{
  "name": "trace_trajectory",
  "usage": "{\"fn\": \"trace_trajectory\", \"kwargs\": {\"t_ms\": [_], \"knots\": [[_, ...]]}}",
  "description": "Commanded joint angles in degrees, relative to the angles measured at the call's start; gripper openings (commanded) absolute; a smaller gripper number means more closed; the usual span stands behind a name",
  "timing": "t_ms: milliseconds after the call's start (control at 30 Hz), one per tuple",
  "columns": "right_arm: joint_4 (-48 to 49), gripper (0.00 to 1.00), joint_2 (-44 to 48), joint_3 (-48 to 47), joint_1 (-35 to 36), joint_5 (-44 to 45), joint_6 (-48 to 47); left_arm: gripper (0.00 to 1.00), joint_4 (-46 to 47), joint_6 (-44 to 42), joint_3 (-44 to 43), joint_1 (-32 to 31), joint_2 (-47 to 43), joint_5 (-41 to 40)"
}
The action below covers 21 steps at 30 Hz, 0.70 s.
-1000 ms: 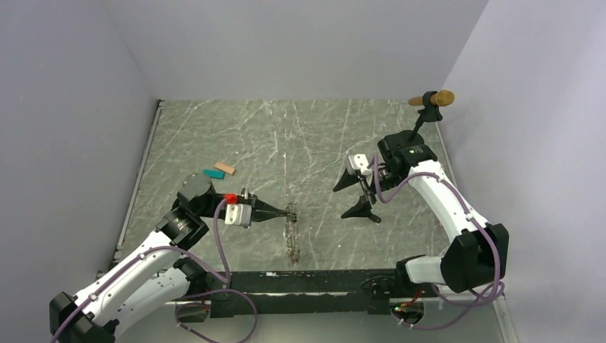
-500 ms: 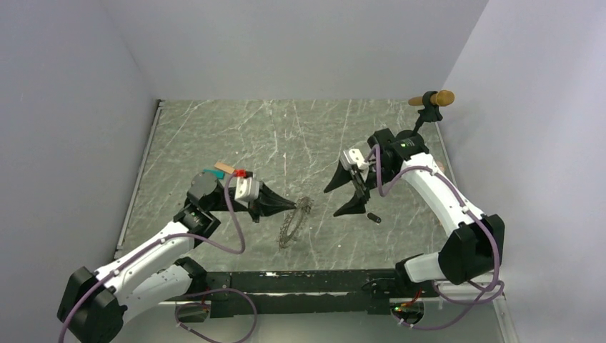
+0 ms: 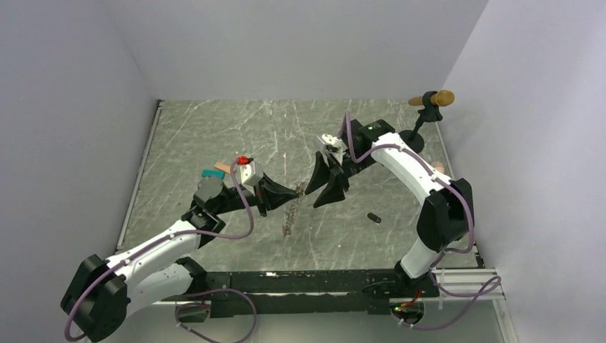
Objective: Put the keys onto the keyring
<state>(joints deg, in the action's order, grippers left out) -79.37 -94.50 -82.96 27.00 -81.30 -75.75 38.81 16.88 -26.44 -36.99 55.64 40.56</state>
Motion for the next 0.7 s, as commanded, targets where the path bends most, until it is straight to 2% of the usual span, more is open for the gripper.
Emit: {"fn": "trace_trajectory", "kwargs": {"t_ms": [0, 433, 667], "knots": [[1.5, 0.55, 0.2, -2.0, 1.8, -1.9, 3.6, 0.00, 5.7, 1.7, -0.8, -0.4, 1.2, -3.0], [9.6, 0.52, -0.2, -2.3, 2.6, 1.5, 14.4, 0.00, 6.5, 2.3, -0.4, -0.7, 1.1, -3.1], [3.8, 0.52, 0.6, -6.4, 2.5, 6.7, 10.6, 0.00, 1.9, 0.1, -0.2, -0.6, -1.0, -4.7]]}}
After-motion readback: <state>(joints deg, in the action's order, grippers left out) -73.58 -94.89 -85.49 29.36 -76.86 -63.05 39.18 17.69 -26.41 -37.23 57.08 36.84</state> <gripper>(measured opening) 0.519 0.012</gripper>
